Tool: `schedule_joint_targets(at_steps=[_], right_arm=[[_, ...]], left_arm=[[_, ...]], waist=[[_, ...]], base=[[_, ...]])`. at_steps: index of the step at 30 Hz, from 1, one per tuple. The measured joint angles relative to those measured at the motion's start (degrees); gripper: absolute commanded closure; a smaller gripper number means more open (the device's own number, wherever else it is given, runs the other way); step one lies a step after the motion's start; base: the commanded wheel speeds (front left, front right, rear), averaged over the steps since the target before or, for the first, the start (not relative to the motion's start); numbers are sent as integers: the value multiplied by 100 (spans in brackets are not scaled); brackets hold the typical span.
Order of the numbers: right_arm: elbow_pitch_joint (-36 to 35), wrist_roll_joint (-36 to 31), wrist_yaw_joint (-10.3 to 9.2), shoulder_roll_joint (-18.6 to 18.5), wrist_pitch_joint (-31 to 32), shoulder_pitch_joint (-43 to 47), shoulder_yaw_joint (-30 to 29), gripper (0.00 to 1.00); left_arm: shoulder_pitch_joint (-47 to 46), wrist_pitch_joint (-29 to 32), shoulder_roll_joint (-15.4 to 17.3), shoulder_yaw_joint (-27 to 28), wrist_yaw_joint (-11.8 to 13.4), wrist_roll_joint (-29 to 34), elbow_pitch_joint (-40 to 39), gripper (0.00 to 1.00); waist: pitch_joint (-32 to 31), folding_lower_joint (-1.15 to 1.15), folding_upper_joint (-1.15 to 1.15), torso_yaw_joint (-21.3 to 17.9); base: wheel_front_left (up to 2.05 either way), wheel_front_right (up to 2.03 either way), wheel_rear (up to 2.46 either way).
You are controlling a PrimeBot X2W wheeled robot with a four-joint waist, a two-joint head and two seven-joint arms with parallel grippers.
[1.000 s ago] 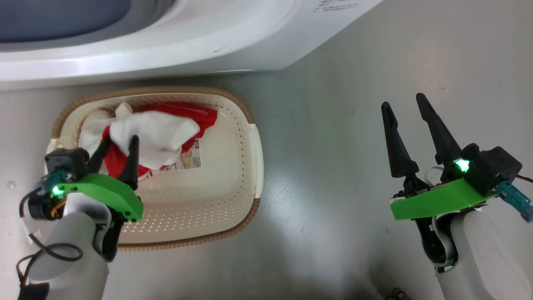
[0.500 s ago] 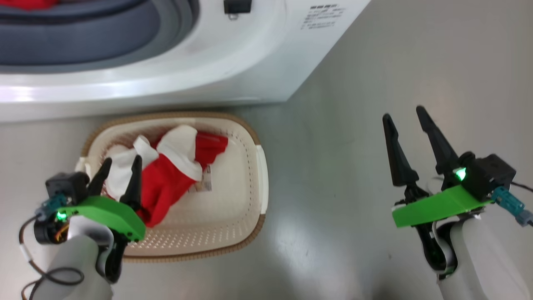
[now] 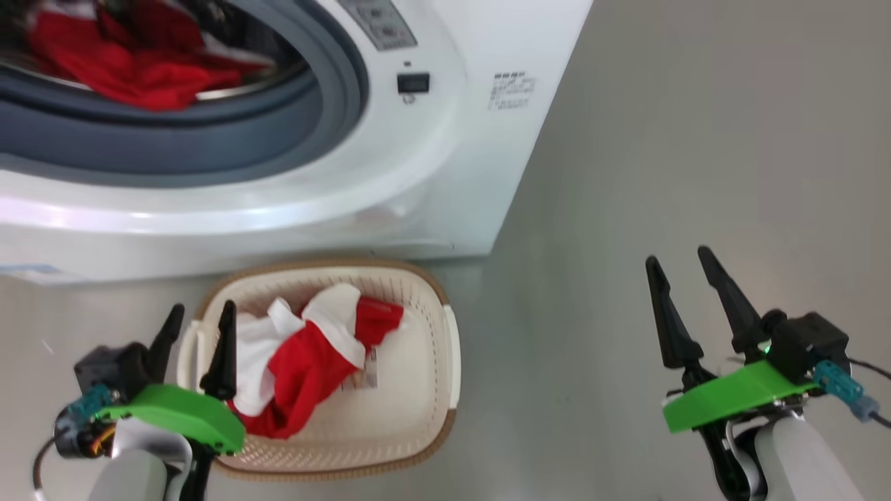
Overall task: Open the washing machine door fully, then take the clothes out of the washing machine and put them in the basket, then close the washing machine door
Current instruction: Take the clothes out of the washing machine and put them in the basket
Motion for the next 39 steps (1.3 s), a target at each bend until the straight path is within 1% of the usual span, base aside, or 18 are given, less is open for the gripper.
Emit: schedule_joint_targets(at_steps=[5,11,22,30,35,39], right_arm=[[27,-40,0,2,0,263,-56,0],[58,-82,0,5,0,531,-101,0],[27,-98,0,19,0,1077,-179,0],[-73,-98,0,31,1,1438,-245,0],[-155,-97,0,45,1,1629,-307,0],[-194,-97,0,47,0,1657,-335,0]], left_arm=[[370,0,-76,147,0,176,-426,0],[789,0,-93,281,0,405,-995,0],[1621,0,-143,425,0,667,-2074,0],[2260,0,-230,575,0,781,-2696,0],[2654,0,-324,686,0,822,-2987,0],[2783,0,-355,738,0,826,-3110,0]], waist=[[-437,0,0,47],[-906,0,0,104],[-1590,0,0,165],[-1833,0,0,210],[-1891,0,0,234],[-1872,0,0,241]], base=[[0,0,0],[0,0,0],[0,0,0],[0,0,0],[0,0,0],[0,0,0]])
